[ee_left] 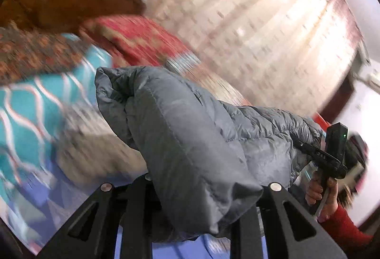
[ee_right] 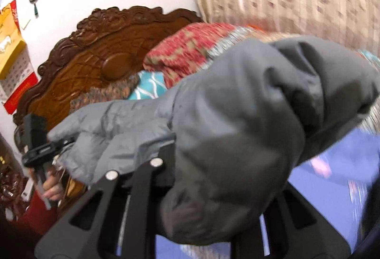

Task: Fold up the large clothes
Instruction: 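Lift the folded jacket with both grippers and carry it toward the pillows, then lower the jacket onto the clothes stack and open both grippers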

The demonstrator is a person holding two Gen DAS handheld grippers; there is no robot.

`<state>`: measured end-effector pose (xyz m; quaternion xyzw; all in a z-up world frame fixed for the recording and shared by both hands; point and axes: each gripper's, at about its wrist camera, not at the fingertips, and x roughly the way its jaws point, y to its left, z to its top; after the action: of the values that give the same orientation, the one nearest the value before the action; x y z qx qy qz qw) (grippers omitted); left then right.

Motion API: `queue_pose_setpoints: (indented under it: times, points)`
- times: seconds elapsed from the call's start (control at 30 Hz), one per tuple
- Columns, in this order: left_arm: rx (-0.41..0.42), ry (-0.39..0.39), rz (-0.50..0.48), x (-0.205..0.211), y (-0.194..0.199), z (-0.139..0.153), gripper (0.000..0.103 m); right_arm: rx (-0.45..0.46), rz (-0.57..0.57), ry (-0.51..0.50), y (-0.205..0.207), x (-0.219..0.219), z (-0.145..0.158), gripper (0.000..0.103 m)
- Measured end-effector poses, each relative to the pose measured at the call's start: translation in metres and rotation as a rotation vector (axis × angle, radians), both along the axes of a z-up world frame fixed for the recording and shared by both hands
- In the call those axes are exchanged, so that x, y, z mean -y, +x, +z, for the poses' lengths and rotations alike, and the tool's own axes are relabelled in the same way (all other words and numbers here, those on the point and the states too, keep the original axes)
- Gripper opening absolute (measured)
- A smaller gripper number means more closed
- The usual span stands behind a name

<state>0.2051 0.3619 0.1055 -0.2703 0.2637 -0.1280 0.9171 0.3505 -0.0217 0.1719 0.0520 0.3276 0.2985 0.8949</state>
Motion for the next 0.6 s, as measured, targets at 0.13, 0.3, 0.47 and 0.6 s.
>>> queue_pose_setpoints:
  times: [0.13,0.3,0.47,0.6]
  points:
    - [-0.08,0.099,0.203,-0.04,0.065,-0.026,0.05,-0.093,-0.078,-0.082,0.109,-0.077,-0.044,0.05]
    - [-0.461,0.282,0.414,-0.078,0.145,-0.131,0.064,-0.151,-0.306,-0.356,0.184,-0.125,-0.136,0.069]
    - [-0.418,0.261,0.468,-0.085,0.134,-0.141,0.074,-0.12,-0.366,-0.296,0.196,-0.106,-0.136,0.069]
    - [-0.396,0.226,0.494,-0.095,0.1,-0.12,0.074,-0.052,-0.348,-0.238,0.156,-0.085,-0.111,0.069]
